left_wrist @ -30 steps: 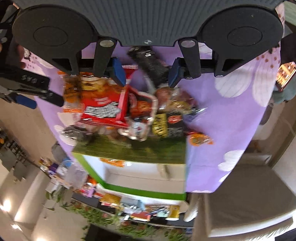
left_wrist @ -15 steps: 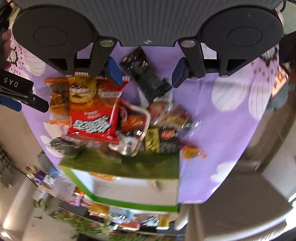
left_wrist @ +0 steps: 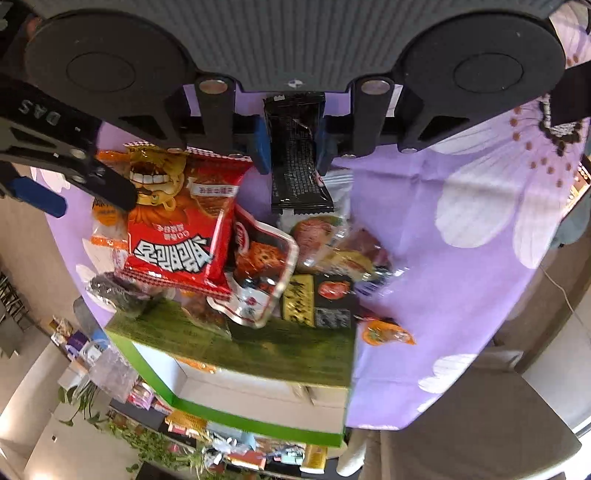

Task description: Organize snacks

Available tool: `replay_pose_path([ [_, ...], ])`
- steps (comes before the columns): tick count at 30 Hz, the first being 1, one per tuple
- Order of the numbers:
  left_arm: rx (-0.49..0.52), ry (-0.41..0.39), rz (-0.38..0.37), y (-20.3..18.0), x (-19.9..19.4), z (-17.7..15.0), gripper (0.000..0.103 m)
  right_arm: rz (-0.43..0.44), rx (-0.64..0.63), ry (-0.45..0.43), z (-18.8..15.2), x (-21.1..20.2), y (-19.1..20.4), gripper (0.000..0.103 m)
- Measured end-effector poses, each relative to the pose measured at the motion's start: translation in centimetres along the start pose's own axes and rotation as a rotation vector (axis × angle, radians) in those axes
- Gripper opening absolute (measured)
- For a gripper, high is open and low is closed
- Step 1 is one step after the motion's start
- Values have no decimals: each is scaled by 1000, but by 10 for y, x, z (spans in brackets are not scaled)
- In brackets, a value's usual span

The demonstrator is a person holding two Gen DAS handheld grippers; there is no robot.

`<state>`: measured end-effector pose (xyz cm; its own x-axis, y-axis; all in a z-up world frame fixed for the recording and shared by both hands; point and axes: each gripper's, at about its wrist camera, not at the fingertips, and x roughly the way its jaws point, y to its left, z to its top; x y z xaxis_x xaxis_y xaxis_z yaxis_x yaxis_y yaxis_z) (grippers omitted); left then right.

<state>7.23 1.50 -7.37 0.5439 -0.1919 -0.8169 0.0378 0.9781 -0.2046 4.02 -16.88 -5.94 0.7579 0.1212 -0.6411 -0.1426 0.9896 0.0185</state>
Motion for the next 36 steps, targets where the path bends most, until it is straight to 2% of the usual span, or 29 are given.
replay_pose_path([
  [4, 15, -47, 34, 12, -13, -3, 23, -5, 10, 15, 5, 11, 18, 78],
  [13, 12, -83, 19, 30, -23, 4, 23, -77, -44, 74, 17, 39, 62, 78],
  [18, 33, -91, 6, 34, -24, 6, 23, -106, -46, 137, 17, 57, 71, 78],
  [22, 37, -103, 0, 36, -26, 10, 23, -100, 6, 148, 17, 61, 66, 78],
  [26, 36, -113, -6, 37, -28, 14, 23, -76, 14, 136, 22, 54, 59, 77],
  [36, 52, -184, -33, 22, -38, 41, 23, -50, 49, -11, 47, 19, 38, 77],
])
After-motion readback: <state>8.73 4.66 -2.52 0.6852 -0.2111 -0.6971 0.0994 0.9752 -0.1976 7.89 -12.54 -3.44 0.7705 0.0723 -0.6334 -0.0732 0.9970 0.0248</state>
